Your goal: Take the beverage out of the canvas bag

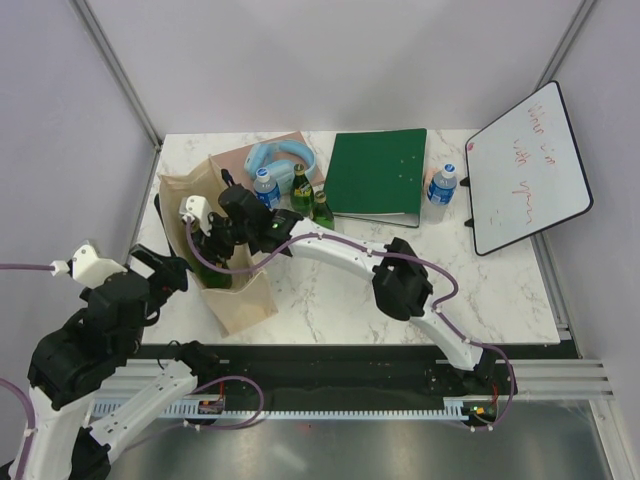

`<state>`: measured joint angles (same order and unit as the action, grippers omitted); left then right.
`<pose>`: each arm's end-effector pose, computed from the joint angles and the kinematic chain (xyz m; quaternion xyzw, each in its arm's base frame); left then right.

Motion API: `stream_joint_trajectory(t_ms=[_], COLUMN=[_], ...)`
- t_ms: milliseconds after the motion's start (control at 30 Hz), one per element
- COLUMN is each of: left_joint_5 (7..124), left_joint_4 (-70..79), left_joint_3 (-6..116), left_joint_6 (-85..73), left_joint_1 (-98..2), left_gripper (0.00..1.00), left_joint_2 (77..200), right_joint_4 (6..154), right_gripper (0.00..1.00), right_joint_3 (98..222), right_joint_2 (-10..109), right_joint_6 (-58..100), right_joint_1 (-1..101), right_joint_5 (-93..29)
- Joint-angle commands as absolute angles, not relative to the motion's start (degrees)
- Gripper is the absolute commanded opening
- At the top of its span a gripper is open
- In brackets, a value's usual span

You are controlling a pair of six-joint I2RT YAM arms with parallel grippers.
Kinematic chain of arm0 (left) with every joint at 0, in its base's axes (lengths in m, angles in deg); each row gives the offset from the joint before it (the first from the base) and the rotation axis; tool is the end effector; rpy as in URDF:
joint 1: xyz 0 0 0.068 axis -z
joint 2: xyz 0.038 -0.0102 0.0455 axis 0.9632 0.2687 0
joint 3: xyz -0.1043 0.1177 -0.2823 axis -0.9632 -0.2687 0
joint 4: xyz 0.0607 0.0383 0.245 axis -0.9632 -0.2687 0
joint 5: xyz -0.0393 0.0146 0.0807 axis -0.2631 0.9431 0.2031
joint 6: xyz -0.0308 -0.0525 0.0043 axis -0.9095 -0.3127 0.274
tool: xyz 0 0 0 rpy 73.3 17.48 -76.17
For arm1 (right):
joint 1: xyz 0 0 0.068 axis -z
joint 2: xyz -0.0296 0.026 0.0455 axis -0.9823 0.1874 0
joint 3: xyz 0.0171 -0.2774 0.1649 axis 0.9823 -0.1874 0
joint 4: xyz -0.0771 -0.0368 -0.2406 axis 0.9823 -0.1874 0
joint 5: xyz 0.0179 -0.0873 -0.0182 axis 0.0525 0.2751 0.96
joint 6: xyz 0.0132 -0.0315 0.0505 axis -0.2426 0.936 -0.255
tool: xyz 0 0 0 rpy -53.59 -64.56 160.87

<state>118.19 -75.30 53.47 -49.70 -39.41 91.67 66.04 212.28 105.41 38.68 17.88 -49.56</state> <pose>-0.0110 0.0465 0.4068 -0.3189 0.7773 -0.0670 0.5381 0.2716 0.5368 0.3050 -0.5769 0.5888 0.3930 0.4076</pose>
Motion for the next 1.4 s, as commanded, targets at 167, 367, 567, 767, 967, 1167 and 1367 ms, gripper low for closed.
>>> stream_joint_trajectory(t_ms=[167, 367, 567, 767, 967, 1167, 1367], left_joint_5=[117.96, 117.34, 116.46, 115.41, 114.18, 112.95, 111.1], left_joint_4=[-74.86, -73.63, -71.79, -69.95, -67.92, -65.81, -63.7], left_joint_3=[52.51, 51.63, 51.1, 50.49, 50.75, 51.02, 51.37], left_joint_6=[-52.71, -51.65, -50.34, -48.06, -44.81, -42.08, -39.79], left_joint_1=[-39.43, -39.43, -39.43, -39.43, -39.43, -39.43, -39.43], left_gripper=[0.99, 0.99, 0.99, 0.99, 0.99, 0.99, 0.99], left_joint_2=[90.91, 90.82, 91.0, 91.26, 91.96, 93.01, 94.77], right_joint_4=[74.81, 74.46, 73.84, 73.05, 72.96, 72.09, 69.01], right_gripper=[0.0, 0.0, 0.0, 0.0, 0.0, 0.0, 0.0], right_joint_3=[219.16, 218.9, 220.12, 223.11, 224.96, 224.26, 218.3], right_joint_2=[94.2, 90.86, 87.6, 84.0, 80.05, 75.57, 69.68], right_joint_6=[31.96, 30.12, 28.8, 27.83, 24.4, 23.78, 25.63], right_joint_1=[19.87, 20.58, 21.37, 22.33, 23.83, 25.67, 29.97], right_joint_5=[-51.77, -51.77, -51.86, -52.04, -52.39, -53.09, -53.0])
